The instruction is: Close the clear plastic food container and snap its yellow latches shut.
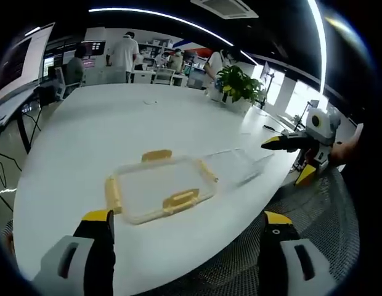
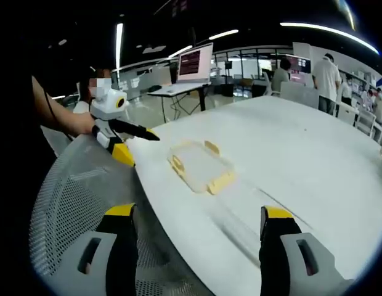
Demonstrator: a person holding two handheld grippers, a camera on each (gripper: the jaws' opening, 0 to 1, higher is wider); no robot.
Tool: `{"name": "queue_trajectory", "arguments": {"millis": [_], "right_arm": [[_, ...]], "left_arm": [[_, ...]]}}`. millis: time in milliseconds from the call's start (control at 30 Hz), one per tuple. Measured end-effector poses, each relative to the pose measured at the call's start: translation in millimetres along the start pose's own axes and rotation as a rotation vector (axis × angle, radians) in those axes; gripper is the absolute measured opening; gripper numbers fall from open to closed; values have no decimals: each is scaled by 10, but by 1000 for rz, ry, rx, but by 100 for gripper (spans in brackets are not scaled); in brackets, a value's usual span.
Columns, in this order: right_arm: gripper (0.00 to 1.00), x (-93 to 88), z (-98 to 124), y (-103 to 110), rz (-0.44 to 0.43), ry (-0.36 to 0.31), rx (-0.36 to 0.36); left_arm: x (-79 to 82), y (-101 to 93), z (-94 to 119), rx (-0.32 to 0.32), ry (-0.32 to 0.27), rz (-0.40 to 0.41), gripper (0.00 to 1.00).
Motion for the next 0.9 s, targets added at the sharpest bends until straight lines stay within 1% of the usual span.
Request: {"name": "queue_trajectory", "arguments": {"millis": [67,100,167,267,400,500,600,633,667,700,767,833,900], "right_arm": [[80,0,0,0,0,1,0],[80,3,0,-1,2,-1,0],[80,-1,2,-6,-1,0,-2],[79,-6,5,-6,-1,2,-3],[79,6,11,-16,4,-3,-2],[79,10,16,-28,-1,-1,-4],[78,25,23,-19,7,-5,4],[77,34,25,-13,10,-8,6],[77,42,27,-5,13,-10,10],[77,45,26,-4,14,-10,9],[77,58,29,-6,26,-10,6],[77,68,43,-8,34,-7,1],[77,86,60,-20,46,-16,-6]], "left_arm": [[-1,-15,-2,-11,2,11,95],[-11,-20,-7,-12,12,7,95],[-13,-23,-11,-14,14,5,94],[-21,-14,-6,-4,21,0,94],[24,-4,5,8,2,-6,94],[43,-36,10,-2,3,-41,93],[51,-51,4,-10,7,-58,92],[36,-43,-1,-8,16,-62,91],[12,-25,2,1,38,-72,90],[8,-21,1,0,38,-71,89],[28,-6,10,-7,19,-43,89],[43,14,18,-4,17,-45,88],[67,56,31,12,32,-70,85]]}}
Point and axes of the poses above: the point that each gripper's makers call its tool centre point, and the gripper's own axes: z roughly backward along the fingers, y roughly to its left, x roughly out of its top, the point moved 5 cm from there along z, roughly backward along the fingers, and after that the axes turned 1 degree about -z, right-handed, at the moved point
